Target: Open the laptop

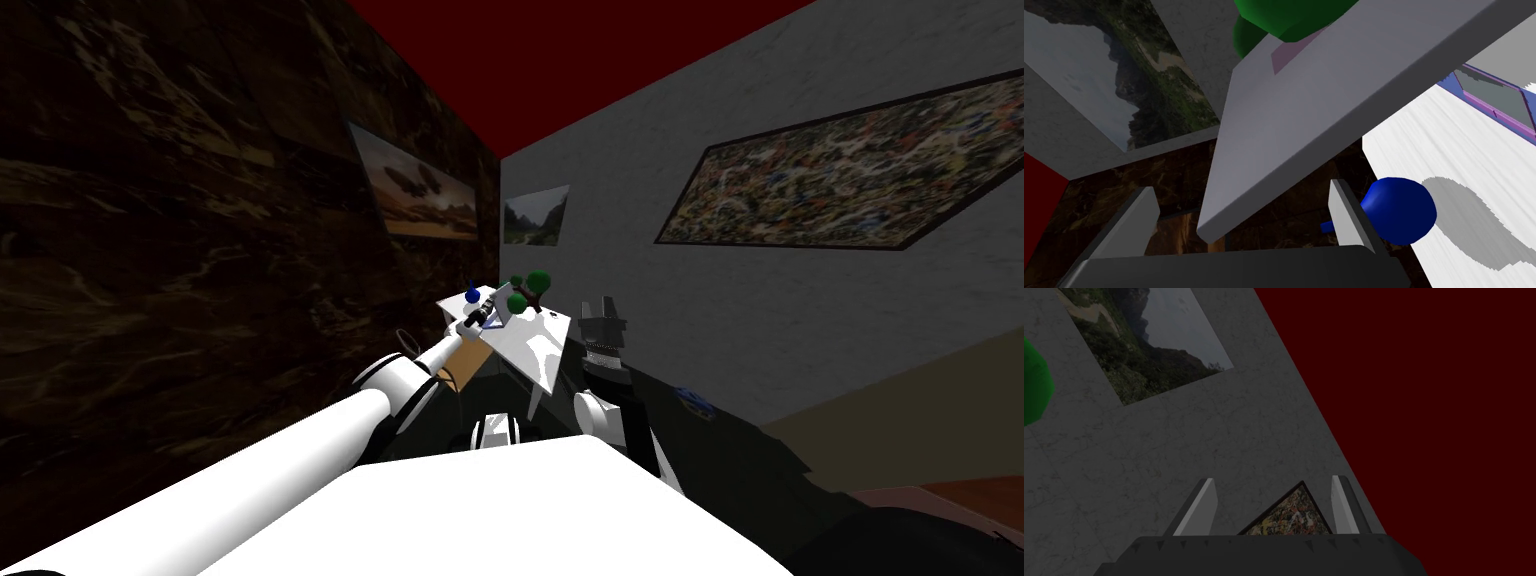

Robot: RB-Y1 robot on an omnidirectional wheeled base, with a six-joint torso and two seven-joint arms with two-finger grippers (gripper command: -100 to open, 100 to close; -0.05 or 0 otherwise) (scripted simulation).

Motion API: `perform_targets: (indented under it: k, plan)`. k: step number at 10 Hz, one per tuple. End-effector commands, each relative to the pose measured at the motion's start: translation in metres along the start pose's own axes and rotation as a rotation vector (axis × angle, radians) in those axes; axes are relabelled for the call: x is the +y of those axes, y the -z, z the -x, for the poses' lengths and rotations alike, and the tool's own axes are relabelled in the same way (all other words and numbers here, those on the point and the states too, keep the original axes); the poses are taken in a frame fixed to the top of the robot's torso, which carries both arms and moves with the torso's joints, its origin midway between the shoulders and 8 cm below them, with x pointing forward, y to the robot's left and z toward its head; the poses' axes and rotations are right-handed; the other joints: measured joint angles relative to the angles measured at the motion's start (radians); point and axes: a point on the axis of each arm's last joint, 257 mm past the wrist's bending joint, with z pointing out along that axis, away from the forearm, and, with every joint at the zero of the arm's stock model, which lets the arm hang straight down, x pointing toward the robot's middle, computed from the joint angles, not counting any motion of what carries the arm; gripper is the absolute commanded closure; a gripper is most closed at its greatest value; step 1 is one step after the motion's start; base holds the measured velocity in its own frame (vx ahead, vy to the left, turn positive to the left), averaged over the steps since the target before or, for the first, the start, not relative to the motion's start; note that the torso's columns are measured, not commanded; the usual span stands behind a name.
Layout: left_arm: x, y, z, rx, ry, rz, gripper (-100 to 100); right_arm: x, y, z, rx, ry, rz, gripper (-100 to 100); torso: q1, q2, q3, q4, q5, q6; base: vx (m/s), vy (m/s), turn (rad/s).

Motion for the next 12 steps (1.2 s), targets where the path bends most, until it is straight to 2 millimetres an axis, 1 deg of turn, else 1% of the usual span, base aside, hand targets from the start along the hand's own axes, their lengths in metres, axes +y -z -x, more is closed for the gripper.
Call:
perform_targets:
  k: [1,2,3,4,5,6,7,8,9,10,11,12]
  plan:
    - [0.008,0.007,-0.019,0.037,-0.065,-0.020,-100,0.000,0.000,0.000,0.000,0.000,0.000,0,0.000,0.001,0.000,0.000,0.000,0.000,0.048,0.124,-0.100]
    - [0.008,0.006,-0.013,0.027,-0.049,-0.013,-100,0.000,0.000,0.000,0.000,0.000,0.000,0,0.000,0.000,0.000,0.000,0.000,0.000,0.021,0.060,-0.020]
    - [0.008,0.006,-0.013,0.029,-0.052,-0.016,-100,0.000,0.000,0.000,0.000,0.000,0.000,0,-0.003,0.001,0.001,0.000,-0.001,0.000,0.004,0.013,0.006]
    - [0.008,0.006,-0.013,0.028,-0.052,-0.016,100,0.000,0.000,0.000,0.000,0.000,0.000,0,-0.005,0.001,0.001,0.000,-0.001,0.000,0.004,0.005,-0.005]
    - [0.011,0.010,-0.012,0.016,-0.007,-0.017,100,0.000,0.000,0.000,0.000,0.000,0.000,0,-0.003,0.000,0.000,-0.002,-0.001,0.000,0.020,0.043,-0.134]
    - [0.016,0.015,-0.010,0.000,0.036,-0.012,100,0.000,0.000,0.000,0.000,0.000,0.000,0,0.003,-0.004,-0.003,-0.004,0.004,0.001,0.043,0.104,-0.234]
    - [0.017,0.015,-0.010,0.000,0.037,-0.011,100,0.000,0.000,0.000,0.000,0.000,0.000,0,0.009,-0.005,-0.005,-0.007,0.010,0.005,0.026,0.102,-0.108]
    - [0.017,0.015,-0.010,0.000,0.037,-0.011,100,0.000,0.000,0.000,0.000,0.000,0.000,0,0.009,-0.007,-0.006,-0.008,0.010,0.004,0.009,0.043,-0.011]
    - [0.023,0.020,-0.006,-0.018,0.080,-0.006,100,0.000,0.000,0.000,0.000,0.000,0.000,0,0.006,-0.007,-0.006,-0.009,0.009,0.001,0.024,0.050,-0.138]
    - [0.023,0.020,-0.006,-0.018,0.080,-0.006,100,0.000,0.000,0.000,0.000,0.000,0.000,0,0.007,-0.008,-0.006,-0.010,0.009,0.002,0.000,0.039,-0.080]
    - [0.029,0.026,-0.002,-0.038,0.122,-0.001,100,0.000,0.000,0.000,0.000,0.000,0.000,0,0.006,-0.007,-0.006,-0.012,0.009,0.002,-0.027,0.041,-0.116]
    - [0.029,0.026,-0.002,-0.038,0.122,-0.001,100,0.000,0.000,0.000,0.000,0.000,0.000,0,0.007,-0.005,-0.005,-0.013,0.010,0.003,-0.020,0.031,-0.086]
